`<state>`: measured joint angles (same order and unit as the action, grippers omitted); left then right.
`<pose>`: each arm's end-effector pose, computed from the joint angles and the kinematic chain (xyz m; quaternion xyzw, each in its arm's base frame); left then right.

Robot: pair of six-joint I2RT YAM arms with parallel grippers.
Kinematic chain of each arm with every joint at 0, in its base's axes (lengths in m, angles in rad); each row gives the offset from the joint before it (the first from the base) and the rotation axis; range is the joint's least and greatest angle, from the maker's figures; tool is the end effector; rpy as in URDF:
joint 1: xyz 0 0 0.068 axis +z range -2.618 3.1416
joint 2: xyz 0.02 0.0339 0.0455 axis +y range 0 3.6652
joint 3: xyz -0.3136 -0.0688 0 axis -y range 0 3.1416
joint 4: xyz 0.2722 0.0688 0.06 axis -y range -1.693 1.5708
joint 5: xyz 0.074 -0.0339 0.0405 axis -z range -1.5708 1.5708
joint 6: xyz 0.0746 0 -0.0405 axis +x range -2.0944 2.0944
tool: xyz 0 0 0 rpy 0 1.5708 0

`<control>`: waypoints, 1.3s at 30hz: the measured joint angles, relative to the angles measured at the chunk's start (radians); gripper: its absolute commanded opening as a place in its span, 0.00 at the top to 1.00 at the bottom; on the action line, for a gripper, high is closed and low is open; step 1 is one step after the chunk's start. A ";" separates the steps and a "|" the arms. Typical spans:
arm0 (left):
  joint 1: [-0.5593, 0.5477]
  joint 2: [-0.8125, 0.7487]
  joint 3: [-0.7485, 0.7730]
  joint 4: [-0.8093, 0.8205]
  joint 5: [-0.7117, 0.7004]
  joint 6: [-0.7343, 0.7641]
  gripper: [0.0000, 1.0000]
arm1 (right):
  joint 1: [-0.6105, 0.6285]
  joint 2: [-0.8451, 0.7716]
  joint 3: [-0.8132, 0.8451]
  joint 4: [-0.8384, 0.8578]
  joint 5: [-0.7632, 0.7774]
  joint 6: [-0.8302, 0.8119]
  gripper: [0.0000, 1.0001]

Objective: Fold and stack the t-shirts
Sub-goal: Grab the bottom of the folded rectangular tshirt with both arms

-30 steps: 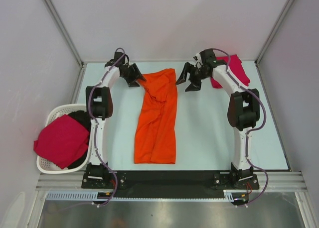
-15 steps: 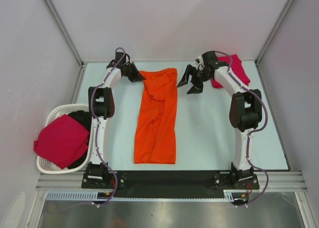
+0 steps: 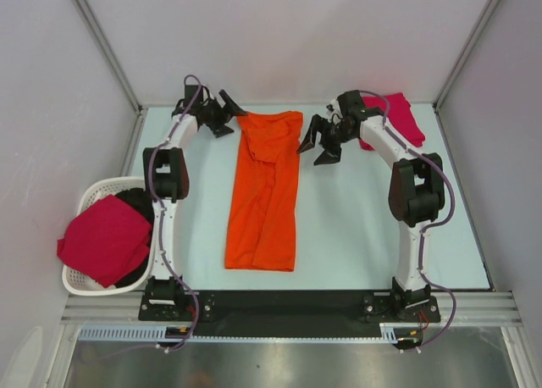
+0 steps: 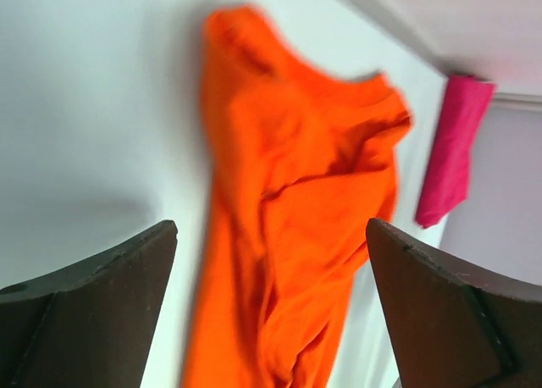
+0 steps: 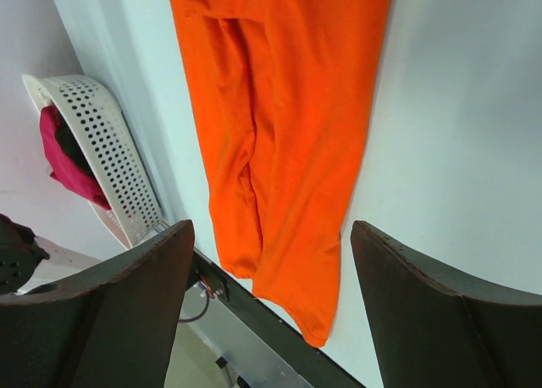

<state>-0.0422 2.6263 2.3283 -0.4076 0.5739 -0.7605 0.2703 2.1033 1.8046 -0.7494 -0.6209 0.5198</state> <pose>0.6724 -0.0689 0.1569 -0.1950 0.8569 -0.3936 0.2698 0.4936 0.1818 0.2442 0.0361 0.9225 0.3671 0.1135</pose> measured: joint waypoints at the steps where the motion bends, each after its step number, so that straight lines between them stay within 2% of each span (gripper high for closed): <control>1: 0.005 -0.022 -0.037 -0.021 -0.007 0.020 0.00 | 0.008 -0.004 0.000 0.000 0.000 0.000 0.19; 4: 0.013 -0.135 -0.199 -0.039 -0.039 0.063 0.00 | 0.029 -0.016 -0.011 -0.002 -0.005 -0.007 0.18; 6: 0.016 -0.251 -0.336 -0.049 -0.050 0.086 0.00 | 0.043 -0.024 -0.031 0.000 -0.013 -0.019 0.12; 11: 0.018 -0.690 -0.751 -0.043 -0.065 0.175 0.01 | 0.070 -0.076 -0.176 -0.019 -0.043 -0.053 0.12; 14: 0.018 -0.932 -0.944 -0.068 -0.038 0.246 0.24 | 0.072 -0.134 -0.275 -0.047 -0.048 -0.070 0.16; 15: 0.018 -0.980 -0.988 -0.084 -0.031 0.268 0.39 | 0.070 -0.152 -0.300 -0.055 -0.051 -0.075 0.17; 16: 0.018 -1.031 -1.038 -0.108 -0.021 0.293 0.44 | 0.069 -0.167 -0.317 -0.061 -0.057 -0.080 0.17; 18: 0.018 -1.090 -1.127 -0.173 -0.007 0.343 0.41 | 0.069 -0.196 -0.344 -0.084 -0.078 -0.093 0.18; 20: 0.014 -1.101 -1.198 -0.272 -0.003 0.401 0.31 | 0.070 -0.213 -0.362 -0.108 -0.097 -0.111 0.18; 22: 0.009 -1.104 -1.256 -0.346 -0.021 0.432 0.26 | 0.079 -0.230 -0.394 -0.126 -0.106 -0.125 0.18; 29: -0.038 -1.215 -1.455 -0.537 -0.077 0.497 0.24 | 0.149 -0.291 -0.563 -0.215 -0.138 -0.163 0.20; 33: -0.049 -1.300 -1.555 -0.553 -0.063 0.508 0.26 | 0.180 -0.314 -0.644 -0.225 -0.167 -0.173 0.22; 39: -0.095 -1.311 -1.657 -0.538 -0.040 0.498 0.25 | 0.200 -0.311 -0.759 -0.156 -0.237 -0.152 0.28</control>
<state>-0.1368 1.3155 0.6712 -0.9459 0.5335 -0.2626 0.4706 1.7920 1.0454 -0.9054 -0.8574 0.3679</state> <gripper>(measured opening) 0.745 0.737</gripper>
